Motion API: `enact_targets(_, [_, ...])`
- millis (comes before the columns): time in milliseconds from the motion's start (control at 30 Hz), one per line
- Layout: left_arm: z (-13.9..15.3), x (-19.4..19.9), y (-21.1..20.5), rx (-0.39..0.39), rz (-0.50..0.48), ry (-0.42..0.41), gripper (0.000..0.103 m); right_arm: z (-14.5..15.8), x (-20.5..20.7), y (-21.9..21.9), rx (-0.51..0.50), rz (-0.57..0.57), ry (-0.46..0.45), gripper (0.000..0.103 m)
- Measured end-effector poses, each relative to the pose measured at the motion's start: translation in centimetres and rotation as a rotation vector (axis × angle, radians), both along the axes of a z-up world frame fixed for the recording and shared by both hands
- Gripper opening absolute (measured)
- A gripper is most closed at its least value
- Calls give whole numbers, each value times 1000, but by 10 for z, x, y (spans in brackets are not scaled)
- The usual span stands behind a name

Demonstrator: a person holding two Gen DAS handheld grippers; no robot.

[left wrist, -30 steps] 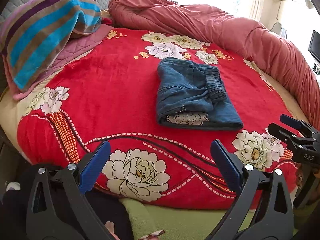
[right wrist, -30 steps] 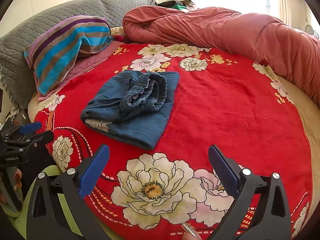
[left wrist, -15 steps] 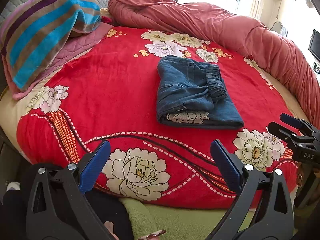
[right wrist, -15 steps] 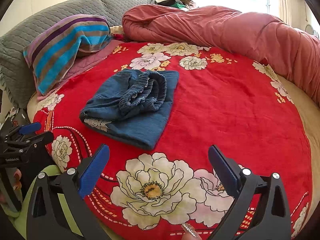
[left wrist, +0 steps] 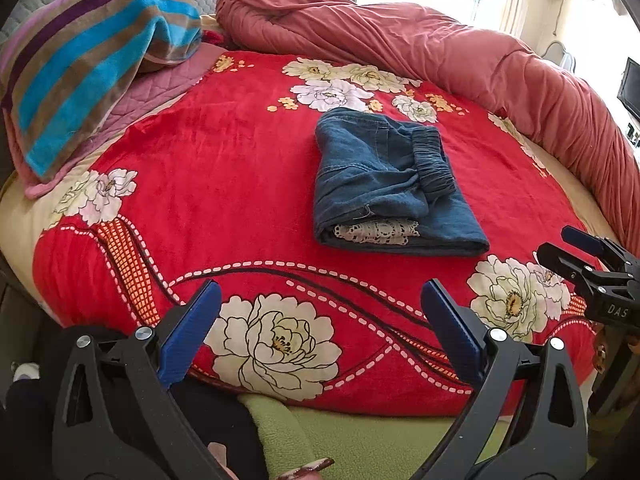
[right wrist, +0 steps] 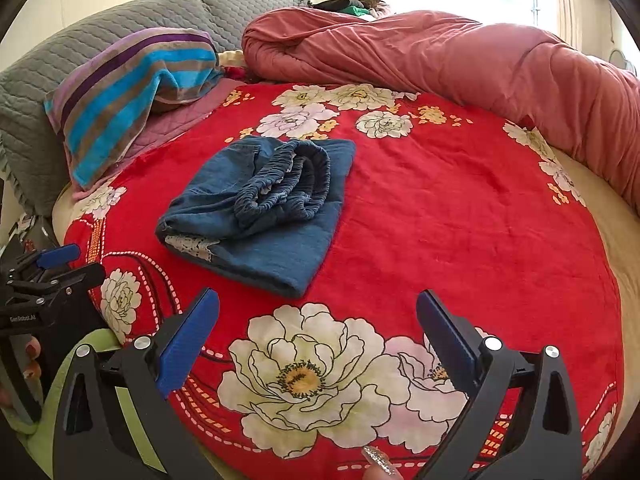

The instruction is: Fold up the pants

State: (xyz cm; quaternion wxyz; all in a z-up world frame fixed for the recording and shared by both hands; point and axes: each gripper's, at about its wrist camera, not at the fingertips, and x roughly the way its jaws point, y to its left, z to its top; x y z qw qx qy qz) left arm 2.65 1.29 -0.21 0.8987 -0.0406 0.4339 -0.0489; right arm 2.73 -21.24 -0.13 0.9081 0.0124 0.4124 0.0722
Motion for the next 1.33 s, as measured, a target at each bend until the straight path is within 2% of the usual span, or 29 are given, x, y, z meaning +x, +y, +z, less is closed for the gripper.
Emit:
enact_targets(233, [-2, 0, 0, 3, -3, 11, 93, 0, 0, -6, -5, -9, -1, 98])
enact_targets(400, [-3, 2, -2, 46, 4, 21, 94, 0, 1, -9, -11, -21, 2, 98])
enact_targets(467, [-4, 3, -3, 39, -3, 26, 93, -1, 1, -10, -12, -27, 5, 98])
enact_targets(700, [-9, 8, 1, 39, 11, 53, 93, -9, 4, -21, -13, -63, 24, 98])
enact_targets(833, [-11, 12, 5, 65, 11, 55, 93, -16, 9, -30, -13, -93, 37, 98])
enact_targets(933, [-12, 19, 18, 22, 16, 54, 93, -22, 13, -43, -16, -127, 48, 98])
enact_targets(1100, [-20, 47, 65, 2, 148, 95, 93, -27, 24, -87, -40, -240, 45, 98])
enact_targets(1167, [-25, 66, 95, -4, 239, 126, 93, -28, 27, -113, -48, -306, 39, 98])
enact_targets(1300, [-34, 108, 160, 23, 437, 164, 93, -31, 35, -186, -98, -524, 36, 98])
enact_targets(1333, [-34, 117, 170, 29, 474, 169, 93, -31, 35, -186, -98, -524, 36, 98])
